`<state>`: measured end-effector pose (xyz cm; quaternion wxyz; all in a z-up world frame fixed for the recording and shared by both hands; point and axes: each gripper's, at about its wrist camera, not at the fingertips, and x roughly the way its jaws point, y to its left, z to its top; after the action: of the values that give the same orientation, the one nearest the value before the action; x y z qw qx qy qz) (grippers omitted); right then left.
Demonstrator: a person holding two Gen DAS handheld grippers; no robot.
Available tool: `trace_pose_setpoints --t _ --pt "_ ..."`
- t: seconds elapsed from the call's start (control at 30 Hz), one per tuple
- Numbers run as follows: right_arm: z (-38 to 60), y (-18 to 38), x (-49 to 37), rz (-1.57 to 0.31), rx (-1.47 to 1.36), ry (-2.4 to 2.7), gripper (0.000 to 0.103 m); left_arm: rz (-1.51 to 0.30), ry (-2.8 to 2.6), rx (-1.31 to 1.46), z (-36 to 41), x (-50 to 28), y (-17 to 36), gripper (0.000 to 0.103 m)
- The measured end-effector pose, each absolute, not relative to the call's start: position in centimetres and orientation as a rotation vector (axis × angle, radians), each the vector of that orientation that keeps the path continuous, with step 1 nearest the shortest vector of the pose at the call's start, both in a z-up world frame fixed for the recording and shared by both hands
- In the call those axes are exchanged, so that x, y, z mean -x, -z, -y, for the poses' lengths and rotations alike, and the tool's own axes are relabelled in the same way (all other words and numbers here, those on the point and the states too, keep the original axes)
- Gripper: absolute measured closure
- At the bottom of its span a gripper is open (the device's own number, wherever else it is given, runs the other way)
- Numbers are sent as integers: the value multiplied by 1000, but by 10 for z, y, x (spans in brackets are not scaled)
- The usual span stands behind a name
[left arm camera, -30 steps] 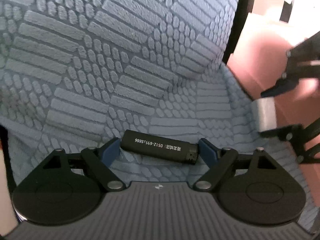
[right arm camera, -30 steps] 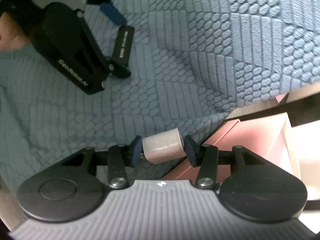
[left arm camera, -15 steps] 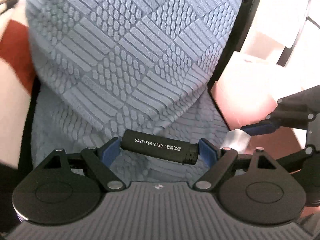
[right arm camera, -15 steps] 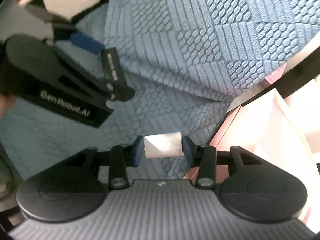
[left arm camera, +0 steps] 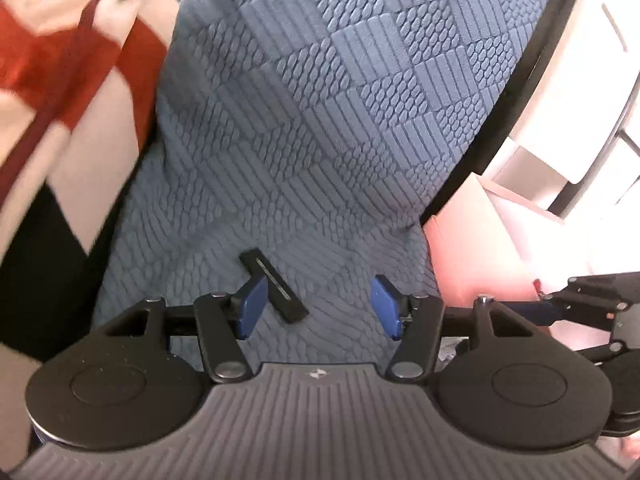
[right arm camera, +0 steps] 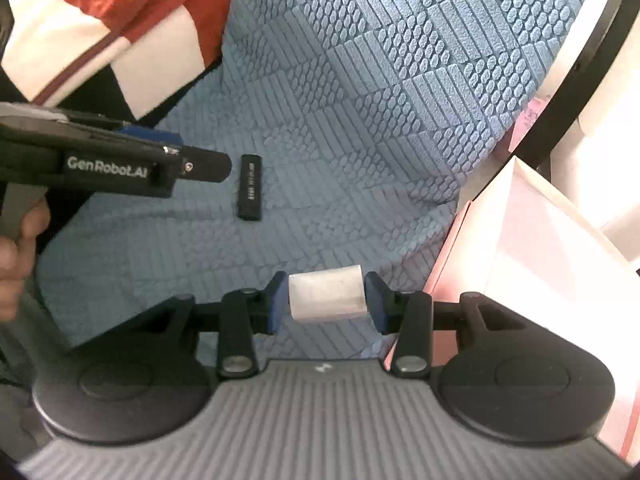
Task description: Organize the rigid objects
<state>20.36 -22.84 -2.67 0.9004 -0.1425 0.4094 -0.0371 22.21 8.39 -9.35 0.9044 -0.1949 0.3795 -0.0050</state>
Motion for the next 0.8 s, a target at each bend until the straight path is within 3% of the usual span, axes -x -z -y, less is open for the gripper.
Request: trace_pose_setpoints --t 0.23,0.37,0.47,0.8 --pt "223 31 -199 -806 207 115 61 -817 -10 473 -95 -230 104 39" --pt "212 32 -196 -754 133 125 63 -860 -54 536 -112 -235 113 29" --pt "204 36 -195 -732 123 117 73 -887 -64 624 -122 -239 123 25" --pt "212 64 -185 -696 140 168 70 -942 -113 641 -115 -253 143 22"
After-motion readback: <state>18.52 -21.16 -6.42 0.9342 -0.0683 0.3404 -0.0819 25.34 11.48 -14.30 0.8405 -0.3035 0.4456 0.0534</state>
